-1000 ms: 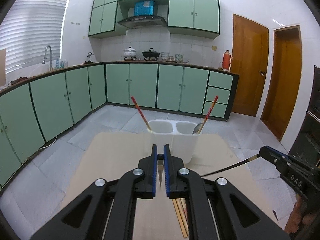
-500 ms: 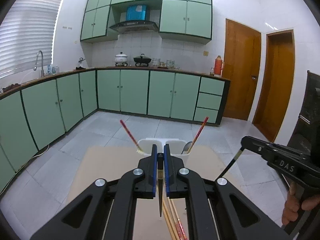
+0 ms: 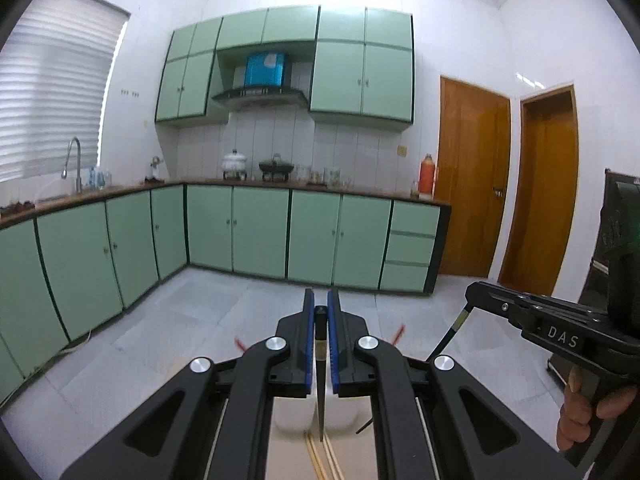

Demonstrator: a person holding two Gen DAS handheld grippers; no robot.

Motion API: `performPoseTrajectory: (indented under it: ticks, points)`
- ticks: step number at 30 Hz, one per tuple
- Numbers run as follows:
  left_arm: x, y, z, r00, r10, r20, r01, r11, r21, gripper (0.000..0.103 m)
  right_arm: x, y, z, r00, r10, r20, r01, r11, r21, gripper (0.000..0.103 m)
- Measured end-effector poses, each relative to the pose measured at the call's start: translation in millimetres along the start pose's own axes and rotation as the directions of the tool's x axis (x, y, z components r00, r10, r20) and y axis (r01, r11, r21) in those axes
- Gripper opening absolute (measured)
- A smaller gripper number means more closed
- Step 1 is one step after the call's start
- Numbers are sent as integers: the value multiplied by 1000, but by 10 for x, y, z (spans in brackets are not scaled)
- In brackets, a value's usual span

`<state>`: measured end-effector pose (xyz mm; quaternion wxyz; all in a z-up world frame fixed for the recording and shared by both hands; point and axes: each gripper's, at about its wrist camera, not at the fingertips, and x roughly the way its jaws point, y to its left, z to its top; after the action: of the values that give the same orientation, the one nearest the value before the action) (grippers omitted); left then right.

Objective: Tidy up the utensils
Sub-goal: 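Lift both black chopsticks and carry them above the white holder, then lower the black chopsticks into the holder and open both tools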

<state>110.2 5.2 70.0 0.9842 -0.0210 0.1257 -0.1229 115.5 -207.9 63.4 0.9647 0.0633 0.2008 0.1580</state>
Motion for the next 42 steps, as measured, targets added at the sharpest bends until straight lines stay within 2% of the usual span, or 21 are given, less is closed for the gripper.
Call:
performPoseTrajectory:
  ticks: [6,11,16,21,29,33,34,36,37,41,42]
  points:
    - [265,-8,361,997,10,77,-10,1000,7,6,120,-30,400,997,-28,76,32,999,-43,6]
    - [723,36,418,998,27,54,-26,1000,-7,6,468,-169,480,997,-54,63,56,998,-30,6]
    - [1200,88,230,998,57,9,-57,998,1,6,905,-313,306,998,-61,2,61,998,-10,6]
    - [1572,171,-14,996,69,-53,-69,998,-6,6,1181,-297,84,997,-61,-43,60,998,-23,6]
    - [1799,269,-381,986,72,-149,-74,997,-12,7,1431,-266,-178,993,-47,-108,44,999,-26,7]
    - [1741,306,-412,987,74,-145,-77,997,-17,31,1414,-257,-247,992,-74,-102,71,997,-33,21]
    - [1709,307,-415,987,75,-141,-78,997,-17,32,1392,-257,-245,992,-81,-95,78,996,-33,24]
    - [1633,317,-396,989,75,-130,-78,997,-20,35,1317,-272,-233,993,-96,-73,94,995,-31,39]
    - [1578,323,-389,990,76,-120,-79,997,-23,39,1280,-282,-226,993,-102,-62,100,995,-31,42]
    - [1332,323,-368,993,88,-74,-90,995,-30,53,1033,-300,-209,989,-148,4,148,989,-28,63]
    - [1276,320,-367,994,89,-65,-91,995,-30,59,966,-307,-217,987,-158,20,159,987,-27,66]
